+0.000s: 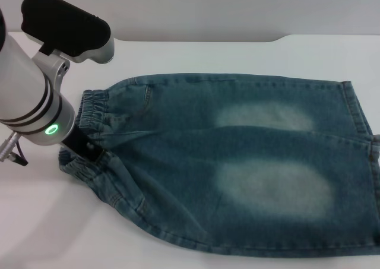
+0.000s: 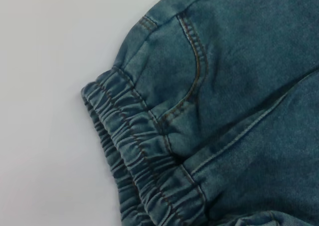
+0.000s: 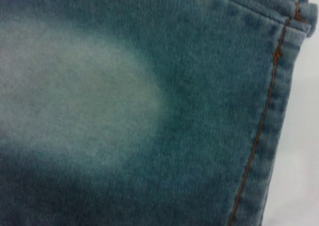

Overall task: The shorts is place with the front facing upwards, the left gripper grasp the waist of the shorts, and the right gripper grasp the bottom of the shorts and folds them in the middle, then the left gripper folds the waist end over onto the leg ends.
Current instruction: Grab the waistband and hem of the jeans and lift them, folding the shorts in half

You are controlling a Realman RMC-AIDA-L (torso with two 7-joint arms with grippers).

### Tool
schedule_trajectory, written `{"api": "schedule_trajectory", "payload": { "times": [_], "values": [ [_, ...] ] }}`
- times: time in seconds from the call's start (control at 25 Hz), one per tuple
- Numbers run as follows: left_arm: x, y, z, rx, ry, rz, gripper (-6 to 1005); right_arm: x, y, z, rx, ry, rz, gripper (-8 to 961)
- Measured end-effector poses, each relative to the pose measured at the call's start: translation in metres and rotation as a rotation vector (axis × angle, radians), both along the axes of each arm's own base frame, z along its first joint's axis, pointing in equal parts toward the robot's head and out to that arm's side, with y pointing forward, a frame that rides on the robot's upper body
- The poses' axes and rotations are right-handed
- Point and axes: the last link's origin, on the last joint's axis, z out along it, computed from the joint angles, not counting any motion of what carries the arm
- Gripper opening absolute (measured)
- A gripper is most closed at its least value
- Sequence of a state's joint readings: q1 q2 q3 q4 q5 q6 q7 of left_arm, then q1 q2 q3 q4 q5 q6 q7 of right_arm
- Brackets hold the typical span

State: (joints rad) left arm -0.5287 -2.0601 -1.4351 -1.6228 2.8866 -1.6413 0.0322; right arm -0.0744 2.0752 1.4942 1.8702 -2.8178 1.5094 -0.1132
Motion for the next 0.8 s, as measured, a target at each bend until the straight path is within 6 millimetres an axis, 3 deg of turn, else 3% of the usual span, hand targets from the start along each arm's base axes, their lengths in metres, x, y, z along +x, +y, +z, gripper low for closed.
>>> {"api": "schedule_trajectory", "payload": {
  "times": [0.12,0.32,0.56,0.8],
  "values": [
    [0.000,0.000,0.000,0.001,0.000,0.000,26,0.000,0.000,0.001,-0.004,-0.003,0.006,322],
    [0.000,0.000,0.000,0.000,0.001,0.002,26,0.000,0.000,0.000,-0.014,-0.006,0.009,89],
    [-0.002,-0.001,0.000,-0.002,0.004,0.007,26,-0.002,-0.001,-0.003,-0.024,-0.004,0.021,-2],
    [-0.004,-0.002,0.001,0.001,0.002,0.012,26,-0.016,0.003,0.003,0.001,-0.002,0.078,-1]
  ]
}}
